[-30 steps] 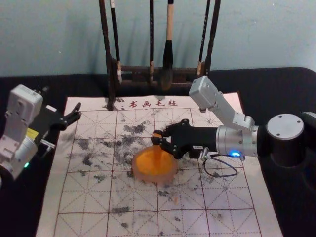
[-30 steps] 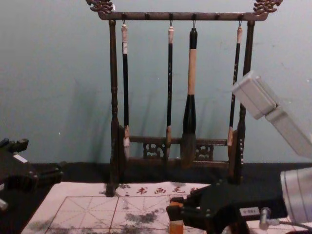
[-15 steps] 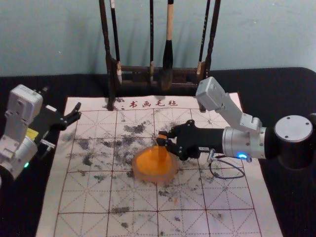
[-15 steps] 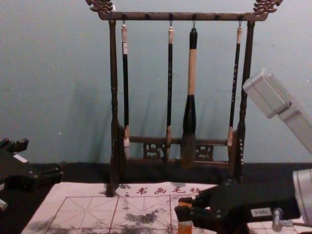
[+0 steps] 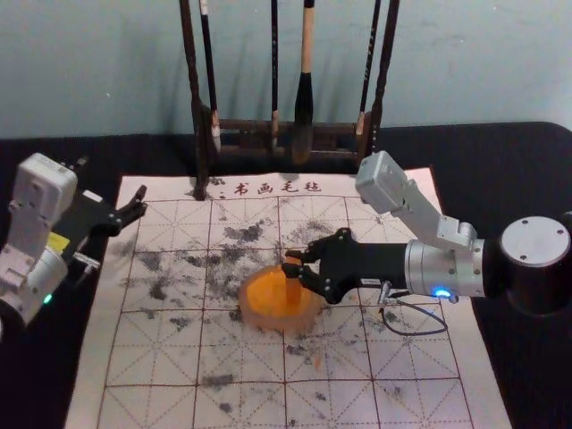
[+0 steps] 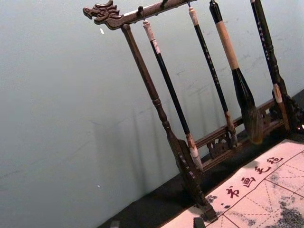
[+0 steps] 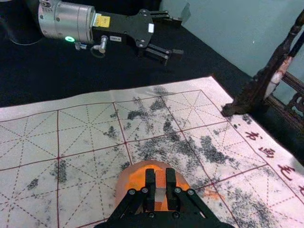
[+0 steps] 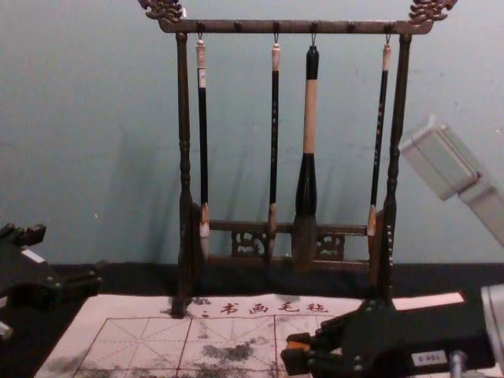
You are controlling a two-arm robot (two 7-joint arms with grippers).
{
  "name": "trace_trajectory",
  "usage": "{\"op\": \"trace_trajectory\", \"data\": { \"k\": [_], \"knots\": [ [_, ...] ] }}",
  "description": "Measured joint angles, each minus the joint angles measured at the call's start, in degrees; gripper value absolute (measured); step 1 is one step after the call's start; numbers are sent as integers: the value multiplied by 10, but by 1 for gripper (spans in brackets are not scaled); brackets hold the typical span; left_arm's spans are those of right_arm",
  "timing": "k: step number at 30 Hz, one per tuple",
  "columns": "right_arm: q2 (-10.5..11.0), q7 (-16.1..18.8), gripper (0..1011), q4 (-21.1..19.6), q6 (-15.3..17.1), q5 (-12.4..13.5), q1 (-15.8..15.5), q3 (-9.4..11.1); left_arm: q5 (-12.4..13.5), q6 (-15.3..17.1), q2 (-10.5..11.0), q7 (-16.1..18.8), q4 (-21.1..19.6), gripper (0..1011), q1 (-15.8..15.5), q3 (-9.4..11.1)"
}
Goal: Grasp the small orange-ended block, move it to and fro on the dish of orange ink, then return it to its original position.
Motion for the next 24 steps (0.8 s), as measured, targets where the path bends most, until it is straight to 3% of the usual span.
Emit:
{"op": "trace_trajectory", "data": {
  "k": [24],
  "knots": [
    [-19, 4, 131, 12, 3, 2, 8, -15, 0, 0, 0, 0, 0, 1001, 0, 0]
  ]
}}
